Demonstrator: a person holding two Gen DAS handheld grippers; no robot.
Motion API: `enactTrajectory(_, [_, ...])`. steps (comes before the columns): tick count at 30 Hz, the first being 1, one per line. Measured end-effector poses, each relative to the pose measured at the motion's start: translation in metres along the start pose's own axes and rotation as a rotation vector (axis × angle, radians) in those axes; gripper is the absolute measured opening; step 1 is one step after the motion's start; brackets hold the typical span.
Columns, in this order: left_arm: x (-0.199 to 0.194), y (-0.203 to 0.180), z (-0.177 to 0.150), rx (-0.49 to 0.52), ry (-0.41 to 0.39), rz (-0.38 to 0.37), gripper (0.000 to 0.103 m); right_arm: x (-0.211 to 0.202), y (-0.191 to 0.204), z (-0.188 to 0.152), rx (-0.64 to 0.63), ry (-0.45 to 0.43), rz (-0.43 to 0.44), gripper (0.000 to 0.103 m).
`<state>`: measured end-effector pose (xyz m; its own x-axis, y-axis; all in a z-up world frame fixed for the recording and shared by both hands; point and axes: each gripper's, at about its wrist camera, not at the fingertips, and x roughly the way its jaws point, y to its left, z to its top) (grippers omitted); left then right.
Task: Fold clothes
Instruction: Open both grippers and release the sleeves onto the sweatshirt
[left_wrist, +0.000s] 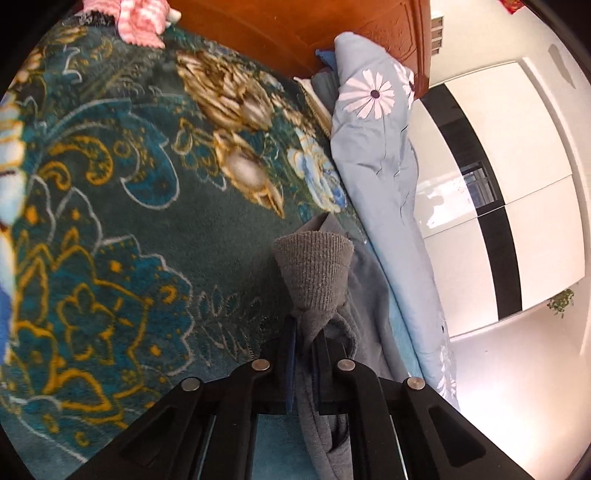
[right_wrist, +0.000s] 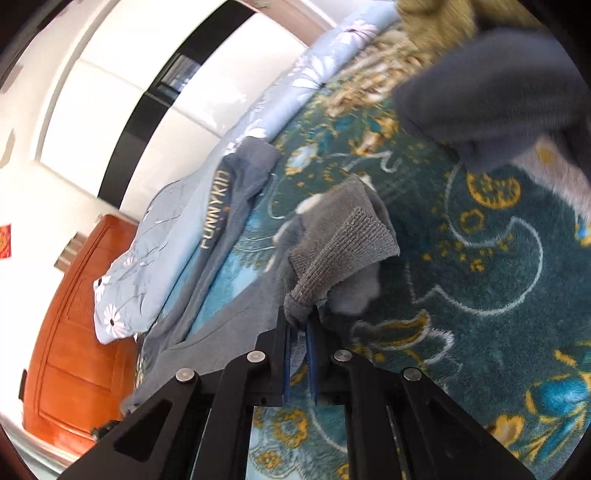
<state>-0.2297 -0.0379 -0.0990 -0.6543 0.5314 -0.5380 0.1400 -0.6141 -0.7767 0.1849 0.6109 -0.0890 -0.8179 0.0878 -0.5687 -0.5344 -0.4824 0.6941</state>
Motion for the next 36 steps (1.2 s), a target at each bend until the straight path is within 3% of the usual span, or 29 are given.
enactTrajectory(4, [-0.038, 0.001, -0.003, 0.037, -0.032, -0.005, 0.007, -0.016, 0.010, -0.006, -0.048, 0.012, 0.027, 0.007])
enactTrajectory(9, [-0.069, 0.038, -0.021, 0.060, -0.025, 0.026, 0.007, -0.024, -0.017, -0.024, -0.041, 0.059, -0.034, 0.007])
enactTrajectory(14, [-0.054, 0.075, -0.033, -0.010, 0.027, 0.067, 0.007, -0.016, -0.044, -0.036, 0.020, 0.108, -0.068, 0.007])
enactTrajectory(20, [-0.053, 0.081, -0.035, 0.066, 0.083, 0.014, 0.010, -0.017, -0.037, -0.036, -0.032, 0.127, -0.092, 0.011])
enactTrajectory(22, [-0.058, 0.080, -0.036, 0.107, 0.090, 0.010, 0.017, -0.029, -0.028, -0.034, -0.088, 0.105, -0.136, 0.024])
enactTrajectory(27, [-0.088, 0.050, -0.029, 0.253, -0.002, 0.076, 0.041, -0.052, 0.008, -0.025, -0.227, 0.021, -0.236, 0.026])
enactTrajectory(29, [-0.074, 0.023, -0.018, 0.336, 0.009, 0.101, 0.048, -0.054, 0.027, -0.017, -0.279, -0.007, -0.235, 0.028])
enactTrajectory(31, [-0.045, -0.004, -0.004, 0.410, 0.048, 0.110, 0.057, -0.032, 0.054, 0.001, -0.314, 0.012, -0.151, 0.034])
enactTrajectory(34, [0.015, -0.036, 0.017, 0.450, 0.134, 0.167, 0.058, 0.026, 0.088, 0.033, -0.319, 0.074, -0.016, 0.037])
enactTrajectory(36, [0.055, -0.048, 0.027, 0.458, 0.191, 0.214, 0.058, 0.076, 0.107, 0.055, -0.304, 0.119, 0.004, 0.037])
